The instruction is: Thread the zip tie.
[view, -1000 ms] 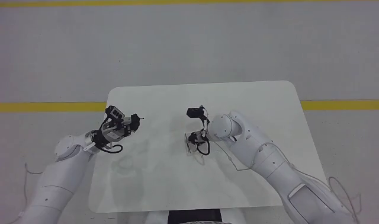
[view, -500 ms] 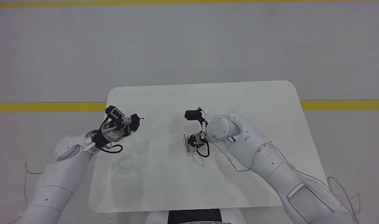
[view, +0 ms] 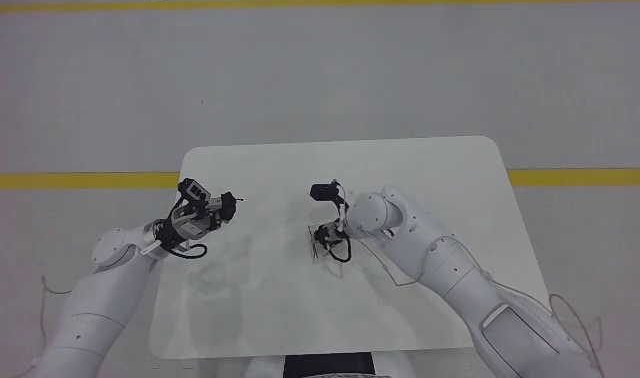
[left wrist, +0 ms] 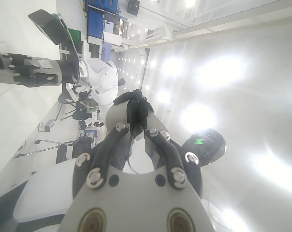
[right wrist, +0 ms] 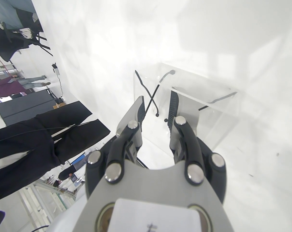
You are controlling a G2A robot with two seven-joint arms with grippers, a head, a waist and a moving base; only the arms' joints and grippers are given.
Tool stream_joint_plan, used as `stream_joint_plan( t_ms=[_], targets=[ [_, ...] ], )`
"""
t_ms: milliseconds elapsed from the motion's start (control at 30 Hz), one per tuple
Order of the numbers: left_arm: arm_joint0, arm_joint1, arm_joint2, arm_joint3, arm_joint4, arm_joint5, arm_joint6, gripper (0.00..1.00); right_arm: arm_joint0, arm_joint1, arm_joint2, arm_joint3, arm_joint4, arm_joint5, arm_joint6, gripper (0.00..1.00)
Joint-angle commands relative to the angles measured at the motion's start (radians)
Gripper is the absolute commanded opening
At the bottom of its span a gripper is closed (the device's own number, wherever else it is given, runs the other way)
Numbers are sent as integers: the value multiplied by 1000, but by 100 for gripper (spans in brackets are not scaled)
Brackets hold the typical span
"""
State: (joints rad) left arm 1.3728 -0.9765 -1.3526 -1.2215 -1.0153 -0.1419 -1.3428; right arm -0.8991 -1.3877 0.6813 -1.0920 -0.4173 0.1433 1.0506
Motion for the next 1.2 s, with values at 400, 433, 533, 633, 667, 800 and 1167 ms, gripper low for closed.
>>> stream_joint_plan(
  t_ms=[400, 433, 533, 633, 667, 800, 1167],
  targets=[
    [0, 0, 0, 0, 0, 0, 0, 0, 30, -26, -20, 75, 21, -12, -24, 0],
    [0, 0, 0, 0, 0, 0, 0, 0, 30, -26, -19, 77, 22, -13, -25, 0],
    [0, 0, 0, 0, 0, 0, 0, 0, 28, -24, -11, 77, 23, -15, -24, 0],
    [0, 0, 0, 0, 0, 0, 0, 0, 21, -18, 2, 67, 19, -15, -20, 0],
    [0, 0, 0, 0, 0, 0, 0, 0, 18, -15, 6, 62, 15, -13, -20, 0],
    [0, 0, 0, 0, 0, 0, 0, 0, -1, -1, 32, 34, 3, -3, -20, 0],
    [0, 0, 0, 0, 0, 0, 0, 0, -79, 54, 121, -157, -89, 77, 36, 31]
  ],
)
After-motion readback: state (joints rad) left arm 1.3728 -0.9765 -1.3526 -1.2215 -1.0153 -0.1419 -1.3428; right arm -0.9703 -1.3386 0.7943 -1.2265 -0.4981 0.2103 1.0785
